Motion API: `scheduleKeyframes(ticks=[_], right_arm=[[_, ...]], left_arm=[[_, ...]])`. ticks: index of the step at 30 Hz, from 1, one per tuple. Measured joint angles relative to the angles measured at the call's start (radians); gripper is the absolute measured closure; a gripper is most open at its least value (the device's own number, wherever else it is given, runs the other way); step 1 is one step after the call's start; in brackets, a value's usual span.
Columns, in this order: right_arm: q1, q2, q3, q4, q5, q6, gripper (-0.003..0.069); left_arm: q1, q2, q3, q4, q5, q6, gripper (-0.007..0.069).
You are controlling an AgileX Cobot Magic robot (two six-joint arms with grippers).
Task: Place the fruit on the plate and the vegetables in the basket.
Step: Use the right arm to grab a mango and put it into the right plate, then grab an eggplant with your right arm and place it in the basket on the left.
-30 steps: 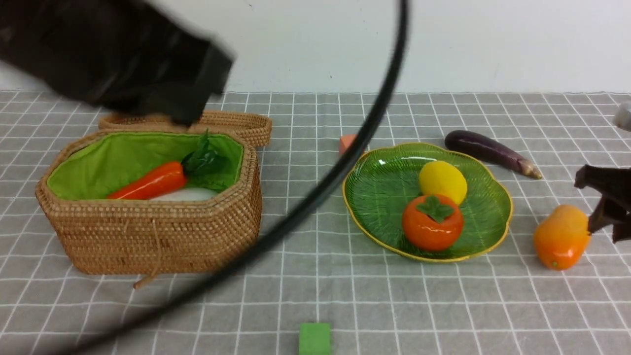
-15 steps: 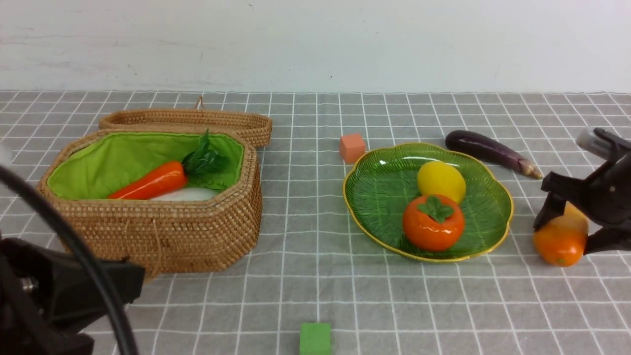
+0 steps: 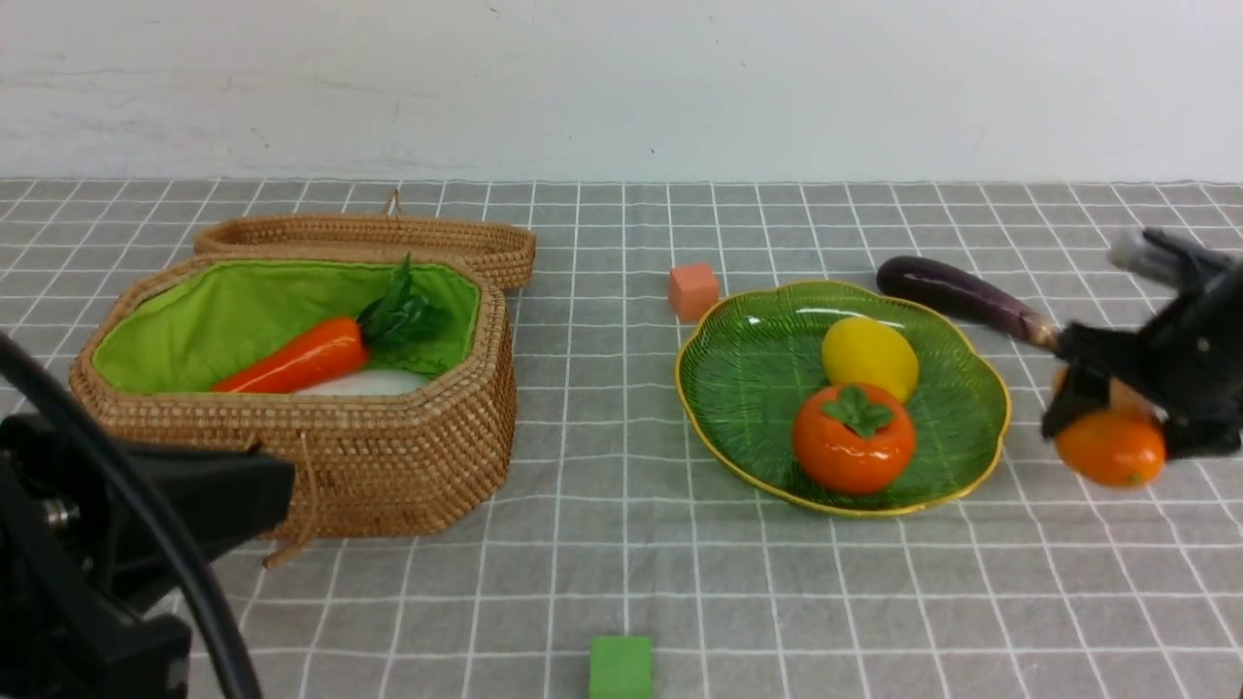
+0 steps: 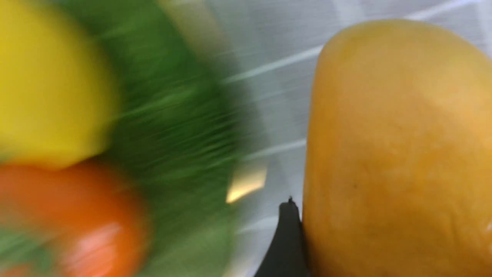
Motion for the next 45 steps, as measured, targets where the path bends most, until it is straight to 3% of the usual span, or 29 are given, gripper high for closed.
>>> scheduleKeyframes(ticks=[2,4,9,15,21,26,29,33,36,37,40,45], right_arm=[[0.049,-0.023,-0.026,0.035,0.006,-0.03,0.0095],[0.173,-0.029,-0.09,0.124,-0.022,-0.096,0.0095],[0.332,0.075,-0.181,0.16,-0.158,-0.13,0.0095],[0.361,0.222,-0.259,0.157,-0.232,-0.059,0.009],[0.361,0.255,-0.281,0.145,-0.237,-0.031,-0.0019],[0.359,0.22,-0.281,0.121,-0.194,-0.029,-0.0002],[0.349,0.176,-0.281,0.087,-0.148,-0.03,0.0043],[0.287,0.078,-0.282,-0.047,-0.084,-0.061,0.0158],[0.162,0.054,-0.302,-0.136,-0.078,-0.171,0.0242],[0.146,0.056,-0.306,-0.136,-0.078,-0.18,0.0246],[0.027,0.135,-0.374,-0.071,-0.065,-0.361,0.0244],[-0.055,0.315,-0.519,0.065,-0.051,-0.644,0.016]], left_arm=[[0.0,0.003,0.0,0.002,-0.012,-0.002,0.0638],[0.0,0.015,0.0,0.002,-0.028,-0.006,0.0638],[0.0,0.022,0.001,0.002,-0.034,-0.009,0.0638],[0.0,0.022,0.001,0.002,-0.037,-0.009,0.0638],[0.0,0.022,0.001,0.002,-0.037,-0.009,0.0638],[0.0,0.022,0.002,0.002,-0.037,-0.009,0.0638],[0.0,0.022,0.002,0.002,-0.049,-0.009,0.0638],[0.0,0.022,0.003,0.002,-0.08,-0.009,0.0638],[0.0,0.022,0.003,-0.011,-0.118,-0.009,0.0638],[0.0,0.022,0.003,-0.013,-0.122,-0.009,0.0638],[0.0,0.022,0.003,-0.044,-0.142,-0.009,0.0638],[0.0,0.022,0.003,-0.064,-0.143,-0.009,0.0638]])
